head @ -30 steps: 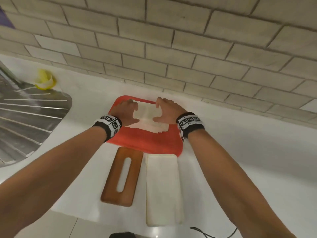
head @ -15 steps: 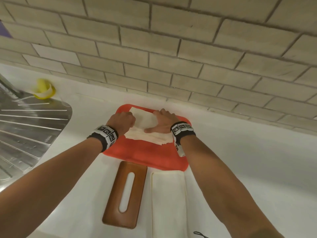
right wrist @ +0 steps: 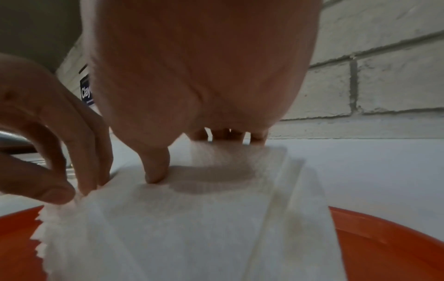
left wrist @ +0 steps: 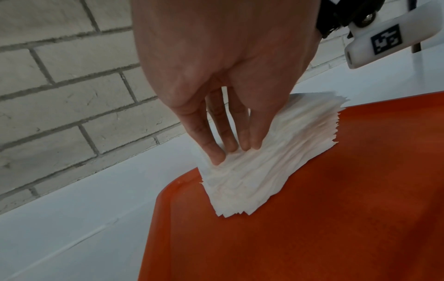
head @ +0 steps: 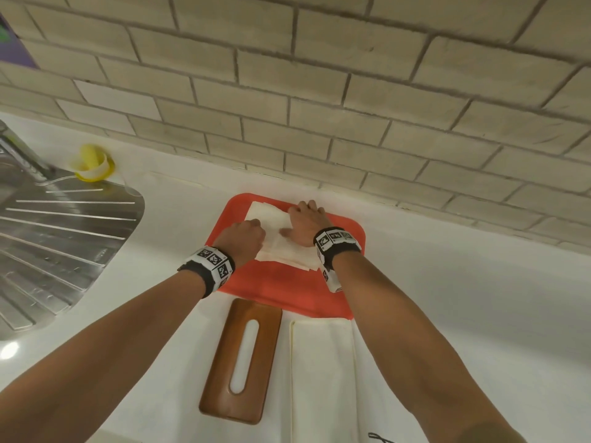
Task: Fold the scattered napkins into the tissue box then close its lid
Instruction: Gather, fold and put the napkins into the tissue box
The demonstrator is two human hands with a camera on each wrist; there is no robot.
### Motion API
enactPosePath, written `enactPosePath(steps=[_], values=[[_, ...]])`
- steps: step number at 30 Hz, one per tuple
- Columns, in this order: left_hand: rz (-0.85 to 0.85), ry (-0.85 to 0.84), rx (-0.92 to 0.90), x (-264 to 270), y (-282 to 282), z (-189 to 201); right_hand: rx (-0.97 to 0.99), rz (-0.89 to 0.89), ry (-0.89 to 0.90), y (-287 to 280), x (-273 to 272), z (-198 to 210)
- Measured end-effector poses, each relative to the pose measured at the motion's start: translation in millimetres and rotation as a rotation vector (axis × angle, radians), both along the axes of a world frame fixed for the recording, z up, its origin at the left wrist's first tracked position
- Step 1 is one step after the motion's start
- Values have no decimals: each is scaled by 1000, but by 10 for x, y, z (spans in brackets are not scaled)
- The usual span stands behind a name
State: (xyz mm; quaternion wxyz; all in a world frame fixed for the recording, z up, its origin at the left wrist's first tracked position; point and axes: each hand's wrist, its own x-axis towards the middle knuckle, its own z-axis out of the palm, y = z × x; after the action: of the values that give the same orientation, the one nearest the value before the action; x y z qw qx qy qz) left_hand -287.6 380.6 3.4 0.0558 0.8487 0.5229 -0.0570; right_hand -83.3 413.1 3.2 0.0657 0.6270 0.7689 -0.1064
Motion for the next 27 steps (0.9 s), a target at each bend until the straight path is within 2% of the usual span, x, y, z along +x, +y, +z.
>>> enactPosePath(steps=[7,10,13,15,16,18,19,20,23,25,27], values=[[24,-59,-11,11,-112,-40,40,32,49,-52,-118,94],[125,-219,44,-57,-271,30,-20,-11,155,-192,-117,375],[374,-589,39,-101,-518,184,43,-49,328,-475,-20,787],[551,-904,-83,-59,-719,418,133,-56,587,-813,71,1080],[591,-1115,-200,-6,-850,589,165,-71,751,-1041,114,1228],[547,-1502,-459,145,-1194,955,168,-139,1026,-1561,153,1456],[458,-1605,-531,227,-1398,1094,154,-182,1124,-1827,155,1507],[368,-1637,-526,305,-1614,1198,157,-219,1175,-2087,152,1505],[216,-1566,-324,515,-2227,1310,222,-258,1213,-2794,122,1343],[213,-1556,-226,632,-2582,1294,251,-276,1259,-3198,100,1213],[226,-1587,-231,709,-2867,1217,273,-326,1303,-3496,110,1105]])
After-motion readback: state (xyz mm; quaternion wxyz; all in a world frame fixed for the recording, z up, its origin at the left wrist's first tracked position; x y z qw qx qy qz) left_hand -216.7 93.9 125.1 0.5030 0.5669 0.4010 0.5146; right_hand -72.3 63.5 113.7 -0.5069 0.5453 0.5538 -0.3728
